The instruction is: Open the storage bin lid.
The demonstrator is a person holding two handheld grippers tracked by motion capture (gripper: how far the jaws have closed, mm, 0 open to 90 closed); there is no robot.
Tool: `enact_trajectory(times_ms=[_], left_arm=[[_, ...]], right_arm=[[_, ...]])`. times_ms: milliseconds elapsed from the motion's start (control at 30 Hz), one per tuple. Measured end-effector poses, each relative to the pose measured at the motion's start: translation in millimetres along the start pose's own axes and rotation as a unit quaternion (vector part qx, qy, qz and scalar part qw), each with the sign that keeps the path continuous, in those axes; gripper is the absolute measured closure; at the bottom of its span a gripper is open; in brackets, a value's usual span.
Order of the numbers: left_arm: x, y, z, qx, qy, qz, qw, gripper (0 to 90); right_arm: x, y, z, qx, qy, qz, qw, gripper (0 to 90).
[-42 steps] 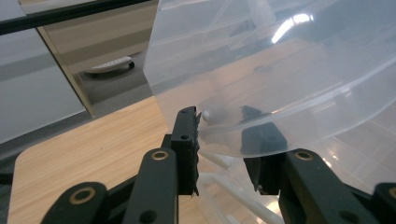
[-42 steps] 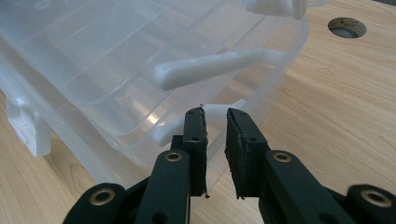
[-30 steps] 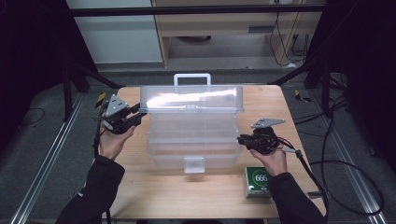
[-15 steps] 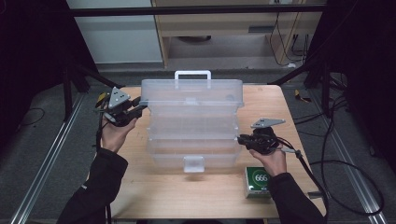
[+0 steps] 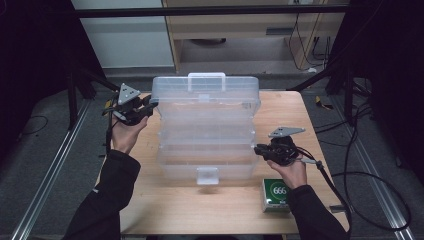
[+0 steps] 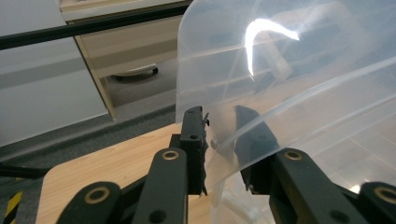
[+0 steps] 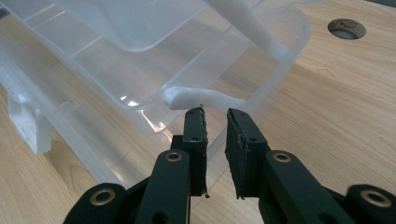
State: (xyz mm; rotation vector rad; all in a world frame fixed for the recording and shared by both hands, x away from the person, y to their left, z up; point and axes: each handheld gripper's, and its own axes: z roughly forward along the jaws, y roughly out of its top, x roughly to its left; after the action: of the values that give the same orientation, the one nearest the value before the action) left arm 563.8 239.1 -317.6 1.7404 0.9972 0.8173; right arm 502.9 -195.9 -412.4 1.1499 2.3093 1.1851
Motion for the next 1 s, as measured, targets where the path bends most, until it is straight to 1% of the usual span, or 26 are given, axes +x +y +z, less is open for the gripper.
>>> enact_trajectory(times_ms=[67,200,367,633,767,800,867,967,1000], left_arm=[[2.2,3.6,4.9,-0.001,0.001,-0.008,1.0000,74.4],[4.2,7.3,8.9,0.001,0.003,-0.013,0.9999,74.7],[6.9,11.4,16.8,-0.006,0.007,-0.018,0.9998,75.2],[9.7,17.3,28.1,-0.007,0.018,-0.020,0.9996,75.9],[12.9,21.9,38.7,-0.006,0.026,-0.023,0.9994,76.2],[12.9,21.9,38.7,-0.006,0.026,-0.023,0.9994,76.2],[14.6,25.6,46.2,0.001,0.034,-0.020,0.9992,76.3],[15.8,26.0,50.8,-0.002,0.036,-0.024,0.9991,76.7],[17.4,25.5,54.1,-0.004,0.036,-0.032,0.9988,77.0]], right_arm=[[0.0,0.1,0.1,0.000,-0.001,-0.001,1.0000,78.1],[0.0,0.1,0.2,-0.001,0.000,-0.002,1.0000,78.0],[-0.4,0.3,0.4,0.000,0.000,-0.001,1.0000,77.7],[-1.3,0.7,0.6,0.001,0.004,0.004,1.0000,77.4],[-1.5,0.7,0.8,0.002,0.003,0.003,1.0000,77.2],[-1.5,0.7,0.9,0.001,0.003,0.002,1.0000,77.2],[-1.5,0.7,1.1,0.001,0.003,0.001,1.0000,77.0],[-1.5,0.7,1.1,0.001,0.003,0.002,1.0000,76.9],[-1.6,0.6,1.2,0.000,0.003,0.000,1.0000,76.9]])
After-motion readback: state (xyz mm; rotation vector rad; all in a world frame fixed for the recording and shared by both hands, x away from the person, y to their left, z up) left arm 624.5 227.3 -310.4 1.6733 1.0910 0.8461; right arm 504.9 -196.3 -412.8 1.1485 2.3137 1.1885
